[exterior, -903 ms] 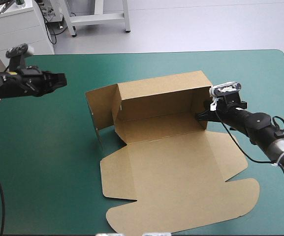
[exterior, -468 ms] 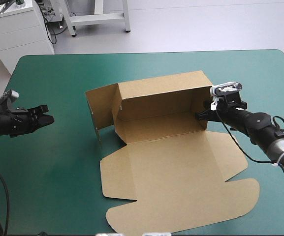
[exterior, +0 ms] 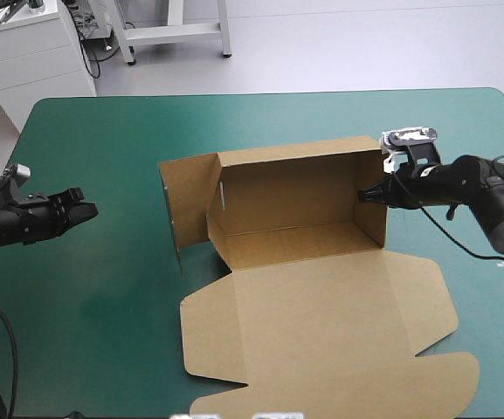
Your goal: Fold the box
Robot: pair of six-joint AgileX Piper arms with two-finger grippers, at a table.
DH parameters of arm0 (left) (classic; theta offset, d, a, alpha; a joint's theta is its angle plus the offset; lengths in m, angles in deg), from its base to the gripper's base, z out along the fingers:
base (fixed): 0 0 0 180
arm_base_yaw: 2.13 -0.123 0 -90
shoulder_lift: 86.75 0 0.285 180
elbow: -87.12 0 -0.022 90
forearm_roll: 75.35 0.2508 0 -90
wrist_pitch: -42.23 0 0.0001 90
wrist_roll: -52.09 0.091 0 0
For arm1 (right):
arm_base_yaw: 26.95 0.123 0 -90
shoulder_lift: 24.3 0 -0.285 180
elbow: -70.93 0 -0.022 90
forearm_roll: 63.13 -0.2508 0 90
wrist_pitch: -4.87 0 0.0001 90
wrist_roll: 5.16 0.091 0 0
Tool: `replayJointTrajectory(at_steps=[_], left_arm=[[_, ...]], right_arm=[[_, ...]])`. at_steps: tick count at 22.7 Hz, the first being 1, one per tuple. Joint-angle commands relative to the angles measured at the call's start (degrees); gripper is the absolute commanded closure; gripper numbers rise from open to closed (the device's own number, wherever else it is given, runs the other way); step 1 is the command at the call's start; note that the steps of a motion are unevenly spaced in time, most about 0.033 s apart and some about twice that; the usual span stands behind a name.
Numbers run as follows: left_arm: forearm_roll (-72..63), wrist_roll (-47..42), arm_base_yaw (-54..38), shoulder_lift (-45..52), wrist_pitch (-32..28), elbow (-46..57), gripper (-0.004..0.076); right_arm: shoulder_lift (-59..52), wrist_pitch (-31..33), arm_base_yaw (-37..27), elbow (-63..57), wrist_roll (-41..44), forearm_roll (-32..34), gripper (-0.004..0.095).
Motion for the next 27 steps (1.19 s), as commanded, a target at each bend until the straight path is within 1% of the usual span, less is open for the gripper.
replayJointTrajectory(at_steps=[1, 4, 8, 9, 10, 11, 19, 22, 25, 27], left_arm=[[-3.71, 0.39, -0.24, 2.05, 0.02, -1.13, 0.0756], [-3.71, 0.39, -0.24, 2.05, 0.02, -1.13, 0.0756], [-4.13, -0.01, -0.24, 2.05, 0.02, -1.13, 0.0756], [-5.04, -0.01, -0.24, 2.05, 0.13, -1.13, 0.0756], [-5.32, -0.01, -0.24, 2.05, 0.14, -1.13, 0.0756], [-5.96, -0.01, -0.24, 2.05, 0.14, -1.13, 0.0756], [-6.38, -1.29, -0.24, 2.05, 0.02, -1.13, 0.0756], [-6.38, -1.18, -0.24, 2.05, 0.02, -1.13, 0.0756], [-6.38, -1.18, -0.24, 2.05, -0.06, -1.13, 0.0756], [-6.38, -1.18, -0.24, 2.05, -0.06, -1.13, 0.0756]], right_arm=[[-2.01, 5.83, -0.54, 8.56, 6.01, 1.23, 0.0930], [-2.01, 11.30, -0.54, 12.72, 9.14, 1.93, 0.0930], [-1.90, 16.53, -0.54, 13.57, 12.18, 2.76, 0.0930], [-1.34, 20.78, -0.54, 13.57, 12.69, 3.44, 0.0930], [-0.92, 22.44, -0.54, 13.57, 12.69, 3.62, 0.0930], [-0.08, 26.21, -0.54, 13.57, 12.69, 4.78, 0.0930], [6.44, 25.91, -0.43, 12.16, 12.94, 4.32, 0.0929], [8.71, 23.62, -0.43, 12.16, 12.69, 4.32, 0.0930], [10.67, 19.59, -0.43, 12.27, 12.69, 4.22, 0.0930], [11.60, 18.39, -0.43, 12.39, 12.13, 4.22, 0.0929]])
